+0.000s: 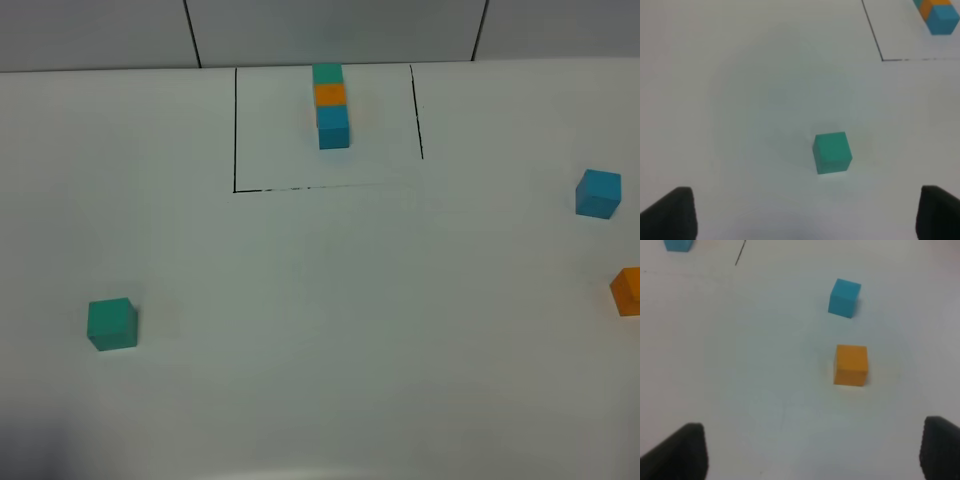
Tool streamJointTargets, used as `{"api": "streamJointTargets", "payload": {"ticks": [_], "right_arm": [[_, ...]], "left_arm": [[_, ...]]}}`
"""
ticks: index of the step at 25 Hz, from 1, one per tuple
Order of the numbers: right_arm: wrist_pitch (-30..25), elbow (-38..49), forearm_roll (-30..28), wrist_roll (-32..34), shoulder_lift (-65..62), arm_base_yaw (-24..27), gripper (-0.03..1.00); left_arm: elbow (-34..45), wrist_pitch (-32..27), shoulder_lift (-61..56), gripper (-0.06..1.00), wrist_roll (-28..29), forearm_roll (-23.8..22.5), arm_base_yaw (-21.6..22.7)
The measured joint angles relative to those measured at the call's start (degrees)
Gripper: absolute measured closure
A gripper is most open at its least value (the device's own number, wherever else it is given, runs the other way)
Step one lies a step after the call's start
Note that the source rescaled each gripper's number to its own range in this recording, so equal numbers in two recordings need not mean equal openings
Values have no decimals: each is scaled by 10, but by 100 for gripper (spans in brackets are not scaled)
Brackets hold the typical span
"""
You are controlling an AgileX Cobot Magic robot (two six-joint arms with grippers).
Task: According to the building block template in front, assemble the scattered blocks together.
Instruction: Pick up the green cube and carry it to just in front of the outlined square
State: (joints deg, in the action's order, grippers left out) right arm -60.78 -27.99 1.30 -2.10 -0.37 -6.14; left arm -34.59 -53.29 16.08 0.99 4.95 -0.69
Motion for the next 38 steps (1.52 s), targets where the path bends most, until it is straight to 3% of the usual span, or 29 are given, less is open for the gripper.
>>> {"api": "streamJointTargets", "payload": {"ticks": [8, 16, 21, 26, 31, 38], "right_arm": [[0, 0, 0, 0, 0, 0, 24], [0, 0, 0, 0, 0, 0, 24], [0, 0, 0, 0, 0, 0, 24], [0, 0, 0, 0, 0, 0, 24], [0, 0, 0, 0, 0, 0, 24], [0, 0, 0, 0, 0, 0, 24]], "left_arm": [[-58, -2, 267, -6, -5, 23, 0], [-64, 6, 508, -5, 8, 42, 0], [-65, 66, 582, -4, 22, 43, -8], [-65, 128, 634, -4, 51, 40, -53], [-66, 161, 679, -4, 110, -3, -71], [-84, 209, 731, -4, 128, -6, -103]]}}
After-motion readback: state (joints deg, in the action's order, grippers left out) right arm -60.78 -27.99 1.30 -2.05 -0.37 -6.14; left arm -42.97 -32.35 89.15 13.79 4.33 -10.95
